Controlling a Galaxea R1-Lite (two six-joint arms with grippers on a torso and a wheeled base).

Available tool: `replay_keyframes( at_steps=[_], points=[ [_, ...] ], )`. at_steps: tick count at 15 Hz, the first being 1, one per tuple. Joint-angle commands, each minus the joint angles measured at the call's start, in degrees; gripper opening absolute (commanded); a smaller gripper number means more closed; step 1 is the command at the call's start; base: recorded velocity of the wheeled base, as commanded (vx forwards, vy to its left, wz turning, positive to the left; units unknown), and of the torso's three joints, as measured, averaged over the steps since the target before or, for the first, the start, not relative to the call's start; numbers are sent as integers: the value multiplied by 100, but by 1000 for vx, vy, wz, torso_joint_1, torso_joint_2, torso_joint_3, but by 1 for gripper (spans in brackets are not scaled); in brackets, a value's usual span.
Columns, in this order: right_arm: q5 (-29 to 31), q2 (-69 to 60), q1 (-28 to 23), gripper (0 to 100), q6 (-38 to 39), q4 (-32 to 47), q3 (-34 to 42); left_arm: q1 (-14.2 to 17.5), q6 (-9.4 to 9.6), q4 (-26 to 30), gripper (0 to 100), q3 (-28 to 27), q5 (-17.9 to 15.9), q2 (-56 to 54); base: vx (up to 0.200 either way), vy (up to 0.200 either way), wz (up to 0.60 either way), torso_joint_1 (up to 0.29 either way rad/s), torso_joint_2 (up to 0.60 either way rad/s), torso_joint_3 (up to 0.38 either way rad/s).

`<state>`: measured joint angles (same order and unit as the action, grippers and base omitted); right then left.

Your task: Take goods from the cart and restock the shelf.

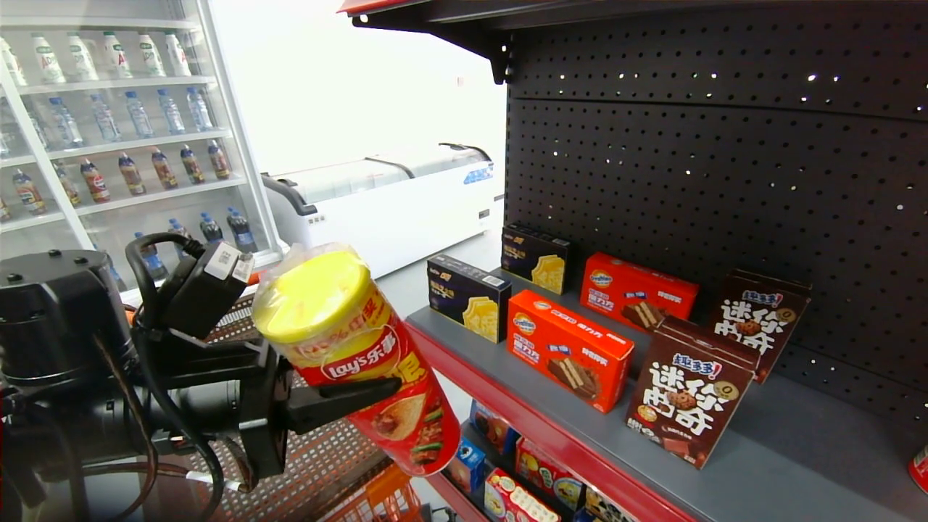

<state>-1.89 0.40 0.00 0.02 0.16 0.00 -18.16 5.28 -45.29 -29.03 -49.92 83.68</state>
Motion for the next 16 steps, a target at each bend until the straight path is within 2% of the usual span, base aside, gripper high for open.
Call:
replay_keyframes(
  at_steps=[1,4,7,14,16],
  points=[
    [-4,4,0,100,6,2,0,-117,-9,2,0,29,0,-18,0,0,0,0,0,0],
    [-4,4,0,100,6,2,0,-258,-18,11,0,81,0,-18,0,0,0,0,0,0],
    [-4,4,0,100,6,2,0,-311,-9,512,0,-68,0,-71,0,0,0,0,0,0],
    [-4,4,0,100,-2,2,0,-319,-9,547,0,-244,9,-88,0,0,0,0,0,0],
    [-4,4,0,100,6,2,0,-478,-18,556,0,-270,9,-185,0,0,0,0,0,0]
  ],
)
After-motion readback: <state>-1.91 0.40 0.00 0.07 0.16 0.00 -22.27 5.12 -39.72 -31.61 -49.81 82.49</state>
